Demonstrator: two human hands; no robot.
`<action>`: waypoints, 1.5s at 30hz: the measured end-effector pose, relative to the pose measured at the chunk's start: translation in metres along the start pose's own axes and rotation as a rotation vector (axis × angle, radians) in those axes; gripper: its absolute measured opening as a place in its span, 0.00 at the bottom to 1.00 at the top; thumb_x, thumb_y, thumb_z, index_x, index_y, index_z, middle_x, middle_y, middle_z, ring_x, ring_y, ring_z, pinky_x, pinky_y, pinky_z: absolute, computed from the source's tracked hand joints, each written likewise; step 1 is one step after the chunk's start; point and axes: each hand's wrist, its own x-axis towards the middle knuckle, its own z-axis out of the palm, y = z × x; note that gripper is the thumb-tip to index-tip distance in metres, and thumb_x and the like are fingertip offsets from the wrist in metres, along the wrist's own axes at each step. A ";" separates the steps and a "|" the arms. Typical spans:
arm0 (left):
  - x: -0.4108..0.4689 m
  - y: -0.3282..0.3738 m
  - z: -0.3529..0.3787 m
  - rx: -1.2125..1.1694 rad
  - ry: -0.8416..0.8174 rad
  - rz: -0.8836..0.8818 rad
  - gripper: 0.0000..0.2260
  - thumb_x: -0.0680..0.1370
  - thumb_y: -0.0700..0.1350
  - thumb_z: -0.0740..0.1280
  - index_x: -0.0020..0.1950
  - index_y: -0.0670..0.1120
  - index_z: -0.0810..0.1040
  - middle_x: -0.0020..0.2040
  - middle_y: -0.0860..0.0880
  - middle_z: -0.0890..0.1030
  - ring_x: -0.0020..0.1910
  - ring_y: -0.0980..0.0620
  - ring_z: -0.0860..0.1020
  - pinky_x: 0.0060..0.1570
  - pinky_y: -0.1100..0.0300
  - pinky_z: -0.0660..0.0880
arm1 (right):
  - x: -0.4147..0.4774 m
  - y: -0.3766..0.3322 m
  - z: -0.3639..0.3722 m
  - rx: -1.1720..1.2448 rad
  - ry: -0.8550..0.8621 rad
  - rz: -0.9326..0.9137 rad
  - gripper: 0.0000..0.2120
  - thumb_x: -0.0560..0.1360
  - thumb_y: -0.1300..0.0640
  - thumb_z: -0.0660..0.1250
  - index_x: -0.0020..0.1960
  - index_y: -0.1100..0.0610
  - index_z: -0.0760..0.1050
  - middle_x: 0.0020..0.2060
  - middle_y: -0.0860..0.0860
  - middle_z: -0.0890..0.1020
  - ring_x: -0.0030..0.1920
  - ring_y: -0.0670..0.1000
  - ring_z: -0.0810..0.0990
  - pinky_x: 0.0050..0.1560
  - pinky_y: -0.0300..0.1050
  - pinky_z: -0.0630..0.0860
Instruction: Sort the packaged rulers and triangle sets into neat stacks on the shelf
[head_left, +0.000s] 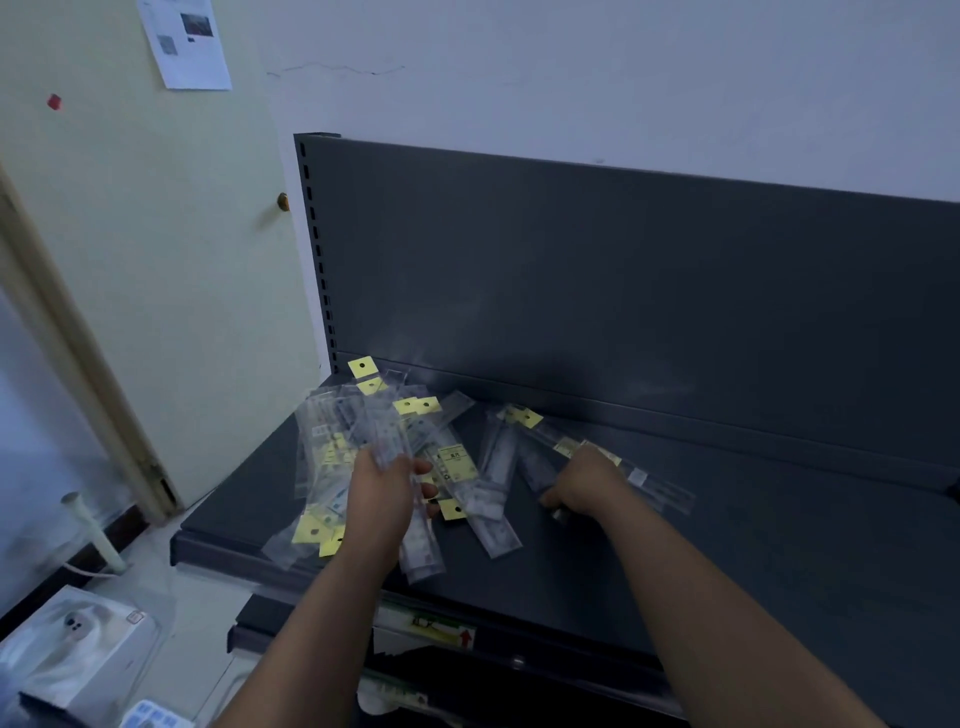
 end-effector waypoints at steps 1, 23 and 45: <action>-0.002 0.001 0.002 0.000 0.005 -0.003 0.12 0.82 0.37 0.55 0.66 0.42 0.65 0.45 0.45 0.78 0.32 0.49 0.75 0.29 0.56 0.75 | 0.004 0.003 -0.002 0.042 -0.042 0.014 0.11 0.65 0.58 0.75 0.37 0.59 0.73 0.37 0.54 0.81 0.39 0.52 0.79 0.31 0.39 0.70; -0.053 -0.013 0.094 0.026 -0.006 0.022 0.05 0.82 0.38 0.56 0.55 0.40 0.69 0.45 0.44 0.78 0.32 0.49 0.74 0.30 0.56 0.74 | -0.009 0.092 -0.082 0.637 0.010 -0.027 0.09 0.74 0.53 0.61 0.41 0.58 0.74 0.34 0.55 0.85 0.24 0.48 0.65 0.25 0.37 0.60; -0.063 -0.004 0.118 0.037 -0.337 -0.005 0.11 0.84 0.42 0.55 0.62 0.46 0.73 0.54 0.42 0.83 0.49 0.44 0.82 0.49 0.51 0.78 | -0.016 0.060 -0.126 0.745 -0.268 -0.523 0.05 0.74 0.69 0.68 0.49 0.64 0.77 0.37 0.56 0.79 0.35 0.51 0.78 0.36 0.38 0.80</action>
